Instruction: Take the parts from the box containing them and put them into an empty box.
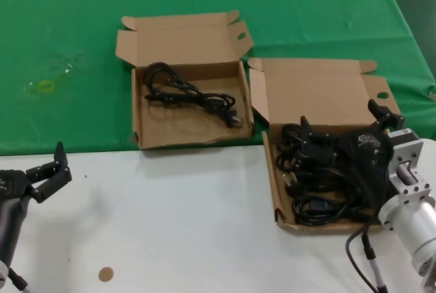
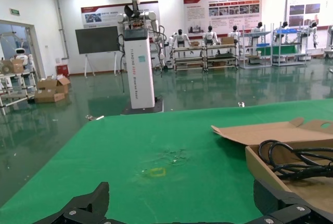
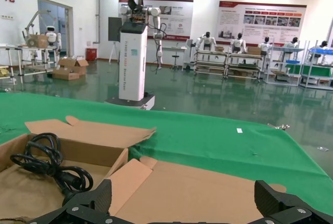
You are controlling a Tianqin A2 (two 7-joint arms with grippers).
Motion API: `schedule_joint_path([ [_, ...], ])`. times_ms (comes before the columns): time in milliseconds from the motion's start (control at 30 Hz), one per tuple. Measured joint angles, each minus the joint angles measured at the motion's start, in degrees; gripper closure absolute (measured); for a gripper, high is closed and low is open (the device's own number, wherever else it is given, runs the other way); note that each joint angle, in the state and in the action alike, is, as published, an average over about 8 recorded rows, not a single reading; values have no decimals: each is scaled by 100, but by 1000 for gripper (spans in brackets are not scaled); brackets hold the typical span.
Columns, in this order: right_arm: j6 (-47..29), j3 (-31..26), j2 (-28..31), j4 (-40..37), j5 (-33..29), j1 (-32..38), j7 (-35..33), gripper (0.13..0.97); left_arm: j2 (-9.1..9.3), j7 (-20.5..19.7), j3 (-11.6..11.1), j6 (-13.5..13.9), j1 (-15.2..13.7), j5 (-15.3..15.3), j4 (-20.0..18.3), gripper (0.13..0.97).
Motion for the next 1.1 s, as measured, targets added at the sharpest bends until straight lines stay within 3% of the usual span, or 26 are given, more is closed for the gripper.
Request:
schedule_joint_path([
  [1100, 0, 0, 0, 0, 0, 0, 0, 129, 0, 0, 0, 0, 0, 0, 0, 132],
])
